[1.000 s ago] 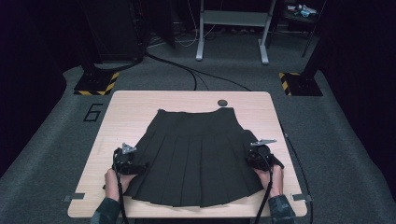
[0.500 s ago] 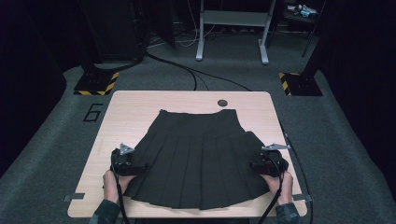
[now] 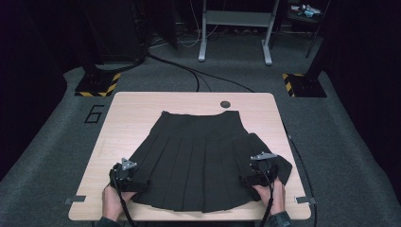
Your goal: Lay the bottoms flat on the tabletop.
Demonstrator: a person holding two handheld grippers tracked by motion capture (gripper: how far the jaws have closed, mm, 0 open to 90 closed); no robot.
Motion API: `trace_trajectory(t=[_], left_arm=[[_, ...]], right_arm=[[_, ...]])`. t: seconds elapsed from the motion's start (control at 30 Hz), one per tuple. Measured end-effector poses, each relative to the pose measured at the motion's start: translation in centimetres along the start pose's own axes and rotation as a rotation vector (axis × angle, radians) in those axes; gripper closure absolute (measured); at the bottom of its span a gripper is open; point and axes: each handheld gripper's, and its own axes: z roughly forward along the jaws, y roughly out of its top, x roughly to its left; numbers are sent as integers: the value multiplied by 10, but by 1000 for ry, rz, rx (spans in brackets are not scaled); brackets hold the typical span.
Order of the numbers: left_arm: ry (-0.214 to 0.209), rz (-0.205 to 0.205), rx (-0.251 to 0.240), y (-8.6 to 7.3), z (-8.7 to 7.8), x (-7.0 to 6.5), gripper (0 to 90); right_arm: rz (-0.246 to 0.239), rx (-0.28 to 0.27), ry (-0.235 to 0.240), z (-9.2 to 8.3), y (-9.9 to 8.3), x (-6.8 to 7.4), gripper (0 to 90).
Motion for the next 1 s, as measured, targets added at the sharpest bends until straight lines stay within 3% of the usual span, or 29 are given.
trace_trajectory(t=[0.03,0.3,0.6,1.0], left_arm=[[3,-6,-3,0,0,-1,0],[0,-7,-8,4,4,1,0],[2,-9,-7,19,17,10,0],[-3,-6,16,54,45,32,0]], right_arm=[[-17,4,-13,5,-1,0,0],[-9,-78,-11,12,-1,-1,0],[-12,-84,-6,28,22,-12,0],[-7,-53,-12,52,62,-27,0]])
